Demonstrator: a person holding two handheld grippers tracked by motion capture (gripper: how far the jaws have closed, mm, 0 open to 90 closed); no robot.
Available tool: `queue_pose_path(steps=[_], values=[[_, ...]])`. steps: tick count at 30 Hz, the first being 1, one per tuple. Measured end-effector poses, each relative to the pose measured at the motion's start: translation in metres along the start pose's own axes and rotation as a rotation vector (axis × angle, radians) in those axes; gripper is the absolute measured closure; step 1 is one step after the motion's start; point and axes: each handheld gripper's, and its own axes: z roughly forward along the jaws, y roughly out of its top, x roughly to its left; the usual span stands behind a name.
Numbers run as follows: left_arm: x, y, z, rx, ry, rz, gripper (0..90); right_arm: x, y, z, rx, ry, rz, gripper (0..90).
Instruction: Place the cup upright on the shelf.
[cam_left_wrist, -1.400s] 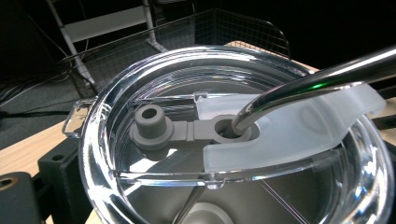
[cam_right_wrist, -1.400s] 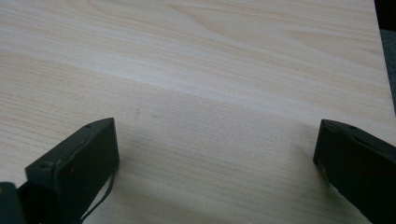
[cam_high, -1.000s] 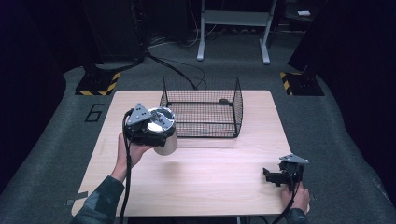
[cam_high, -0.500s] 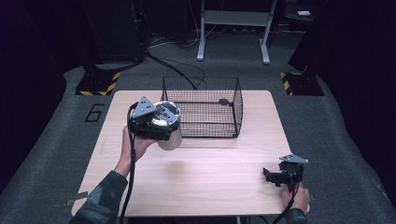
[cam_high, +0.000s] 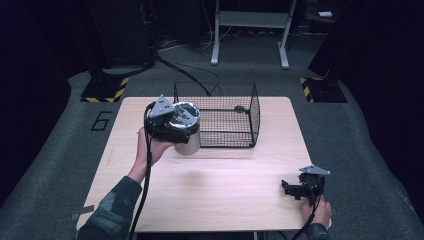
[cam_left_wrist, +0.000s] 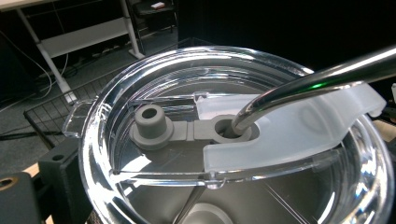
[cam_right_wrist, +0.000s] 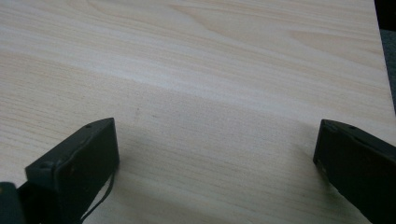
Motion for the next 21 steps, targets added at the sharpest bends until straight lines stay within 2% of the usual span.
queue_pose_path(steps=[9, 13, 14, 16, 17, 21], values=[[0.005, 0.014, 0.008, -0.006, 0.005, 0.001, 3.9, 0.000, 0.000, 0.000, 0.000, 0.000, 0.000, 0.0], [0.007, 0.021, 0.013, -0.018, 0.005, -0.012, 3.9, 0.000, 0.000, 0.000, 0.000, 0.000, 0.000, 0.0], [0.008, 0.024, 0.015, -0.012, -0.001, -0.001, 3.9, 0.000, 0.000, 0.000, 0.000, 0.000, 0.000, 0.0], [0.007, 0.026, 0.016, -0.019, 0.005, -0.010, 3.9, 0.000, 0.000, 0.000, 0.000, 0.000, 0.000, 0.0], [0.008, 0.028, 0.017, -0.018, 0.007, 0.007, 3.9, 0.000, 0.000, 0.000, 0.000, 0.000, 0.000, 0.0], [0.009, 0.033, 0.023, -0.018, 0.008, 0.008, 3.9, 0.000, 0.000, 0.000, 0.000, 0.000, 0.000, 0.0]])
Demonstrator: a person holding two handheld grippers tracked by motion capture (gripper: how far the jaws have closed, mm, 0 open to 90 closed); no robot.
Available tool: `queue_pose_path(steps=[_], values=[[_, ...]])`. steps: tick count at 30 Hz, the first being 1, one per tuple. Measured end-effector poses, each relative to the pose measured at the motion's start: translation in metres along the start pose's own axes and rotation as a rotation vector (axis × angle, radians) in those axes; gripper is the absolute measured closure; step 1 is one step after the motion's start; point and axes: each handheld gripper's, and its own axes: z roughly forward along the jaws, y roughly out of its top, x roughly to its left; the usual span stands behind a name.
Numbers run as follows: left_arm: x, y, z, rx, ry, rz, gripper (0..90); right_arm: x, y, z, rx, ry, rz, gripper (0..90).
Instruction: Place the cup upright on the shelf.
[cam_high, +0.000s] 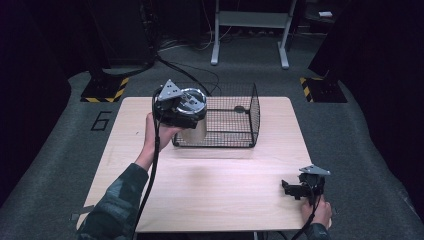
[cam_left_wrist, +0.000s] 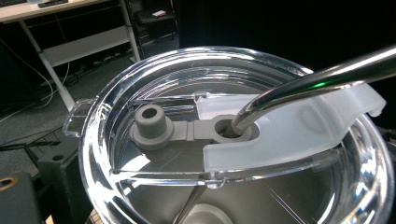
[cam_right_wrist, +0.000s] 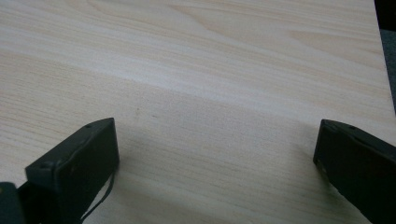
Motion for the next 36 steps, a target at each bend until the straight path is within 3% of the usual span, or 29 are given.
queue_pose_path(steps=[19, 36], values=[[0.010, 0.014, 0.036, 0.020, 0.033, -0.018, 3.9, 0.000, 0.000, 0.000, 0.000, 0.000, 0.000, 0.0], [0.022, 0.014, 0.065, 0.040, 0.084, -0.048, 3.9, 0.000, 0.000, 0.000, 0.000, 0.000, -0.001, 0.0]])
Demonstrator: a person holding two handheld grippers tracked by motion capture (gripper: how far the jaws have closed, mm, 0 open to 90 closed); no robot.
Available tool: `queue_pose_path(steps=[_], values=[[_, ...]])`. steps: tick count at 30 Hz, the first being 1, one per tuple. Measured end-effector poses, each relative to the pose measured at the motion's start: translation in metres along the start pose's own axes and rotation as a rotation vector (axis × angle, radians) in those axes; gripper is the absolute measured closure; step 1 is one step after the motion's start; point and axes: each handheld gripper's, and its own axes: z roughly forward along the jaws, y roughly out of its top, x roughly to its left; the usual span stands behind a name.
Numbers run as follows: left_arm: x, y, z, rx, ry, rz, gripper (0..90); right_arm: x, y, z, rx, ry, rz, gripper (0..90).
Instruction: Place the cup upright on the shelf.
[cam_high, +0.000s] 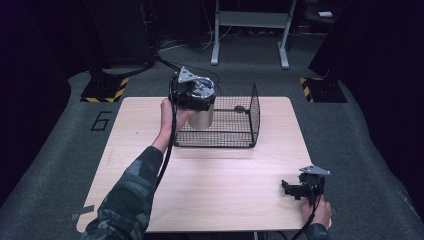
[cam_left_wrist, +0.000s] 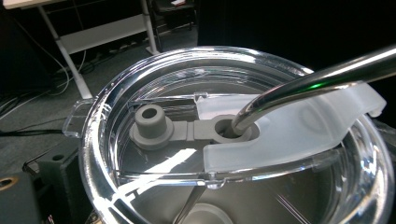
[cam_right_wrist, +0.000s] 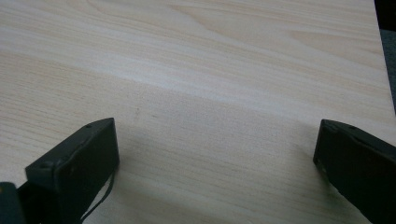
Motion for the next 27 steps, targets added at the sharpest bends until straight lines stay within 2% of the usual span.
queue_pose_path(steps=[7, 8, 10, 16, 21, 27], values=[[0.002, -0.002, 0.015, 0.013, 0.024, -0.017, 3.9, 0.000, 0.000, 0.000, 0.000, 0.000, 0.001, 0.0], [0.004, -0.002, 0.017, 0.020, 0.025, -0.008, 3.9, 0.000, 0.000, 0.000, 0.000, 0.000, 0.001, 0.0], [0.003, -0.003, 0.022, 0.011, 0.034, -0.027, 3.9, 0.000, 0.000, 0.000, 0.000, 0.000, 0.000, 0.0], [0.006, -0.004, 0.033, 0.018, 0.059, -0.024, 3.9, 0.001, 0.000, 0.000, -0.002, -0.003, 0.012, 0.0], [0.006, -0.008, 0.044, 0.018, 0.079, -0.046, 3.9, 0.001, 0.000, 0.000, 0.002, 0.000, 0.011, 0.0], [0.005, -0.015, 0.060, 0.042, 0.091, -0.065, 3.9, 0.000, 0.000, 0.000, -0.002, -0.002, 0.008, 0.0]])
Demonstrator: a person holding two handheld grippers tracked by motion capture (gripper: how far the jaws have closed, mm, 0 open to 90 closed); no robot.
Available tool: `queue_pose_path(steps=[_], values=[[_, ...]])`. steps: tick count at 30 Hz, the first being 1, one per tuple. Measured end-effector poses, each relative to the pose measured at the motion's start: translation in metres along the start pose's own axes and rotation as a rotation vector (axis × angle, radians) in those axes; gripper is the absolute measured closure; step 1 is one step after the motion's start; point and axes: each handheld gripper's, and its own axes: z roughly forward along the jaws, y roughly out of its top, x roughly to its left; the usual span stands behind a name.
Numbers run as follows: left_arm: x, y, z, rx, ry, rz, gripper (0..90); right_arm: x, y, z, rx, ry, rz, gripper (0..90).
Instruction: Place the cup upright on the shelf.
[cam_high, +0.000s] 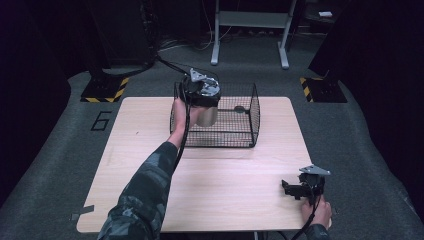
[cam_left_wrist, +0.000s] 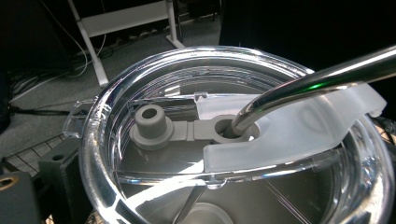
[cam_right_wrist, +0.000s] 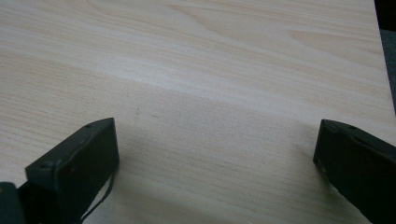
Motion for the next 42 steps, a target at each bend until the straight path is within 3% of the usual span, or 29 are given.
queue_pose_path(steps=[16, 27, 35, 42], values=[[-0.006, -0.018, 0.032, 0.033, 0.038, -0.044, 3.9, 0.001, 0.000, 0.000, -0.002, -0.002, 0.004, 0.0], [-0.011, -0.029, 0.046, 0.056, 0.050, -0.060, 3.9, 0.001, 0.000, 0.000, -0.002, -0.001, 0.003, 0.0], [-0.009, -0.033, 0.055, 0.068, 0.085, -0.057, 4.0, 0.001, 0.000, 0.000, -0.001, -0.001, 0.002, 0.0], [-0.009, -0.040, 0.063, 0.085, 0.091, -0.082, 3.9, 0.000, 0.000, 0.000, 0.005, 0.004, -0.011, 0.0]])
